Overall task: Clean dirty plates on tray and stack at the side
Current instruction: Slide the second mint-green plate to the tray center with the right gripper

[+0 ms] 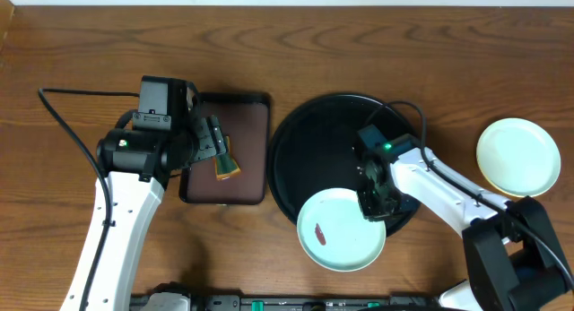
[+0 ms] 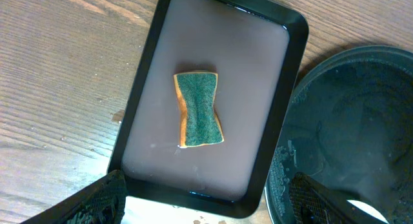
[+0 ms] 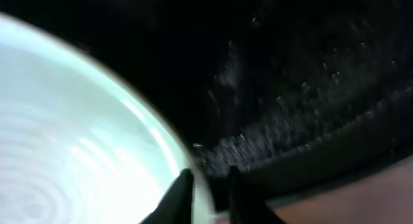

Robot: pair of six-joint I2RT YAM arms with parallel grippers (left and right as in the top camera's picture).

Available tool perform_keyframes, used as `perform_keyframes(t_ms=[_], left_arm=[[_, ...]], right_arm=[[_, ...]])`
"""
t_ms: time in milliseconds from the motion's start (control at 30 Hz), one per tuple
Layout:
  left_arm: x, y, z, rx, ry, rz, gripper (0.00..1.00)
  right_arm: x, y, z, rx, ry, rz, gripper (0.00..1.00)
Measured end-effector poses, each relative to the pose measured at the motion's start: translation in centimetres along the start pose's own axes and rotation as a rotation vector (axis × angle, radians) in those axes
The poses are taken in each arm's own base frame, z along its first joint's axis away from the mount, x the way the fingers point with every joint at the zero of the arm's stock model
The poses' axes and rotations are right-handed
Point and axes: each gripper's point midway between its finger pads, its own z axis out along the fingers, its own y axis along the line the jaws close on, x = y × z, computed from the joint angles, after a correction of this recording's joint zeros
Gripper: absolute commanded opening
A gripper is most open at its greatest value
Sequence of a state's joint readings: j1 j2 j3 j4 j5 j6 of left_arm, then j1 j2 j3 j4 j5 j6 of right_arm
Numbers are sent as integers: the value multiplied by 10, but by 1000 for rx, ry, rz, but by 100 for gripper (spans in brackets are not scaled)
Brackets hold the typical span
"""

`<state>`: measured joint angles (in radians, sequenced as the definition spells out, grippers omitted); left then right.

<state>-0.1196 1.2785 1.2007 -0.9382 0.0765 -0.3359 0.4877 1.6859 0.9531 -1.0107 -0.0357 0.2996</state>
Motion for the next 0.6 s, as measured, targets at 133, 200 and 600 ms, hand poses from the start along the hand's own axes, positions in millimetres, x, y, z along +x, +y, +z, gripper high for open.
perform_keyframes(t_ms=[133,200,600], left_arm=[[0,0,0,0,1,0,81],[0,0,0,0,0,0,81],[0,0,0,0,0,0,81]], right_arm=[[-9,7,0,-34,-34,-11,1],[-23,6,-1,-20,-95,-8,1],[-122,-23,-33,123,-530,37,27]])
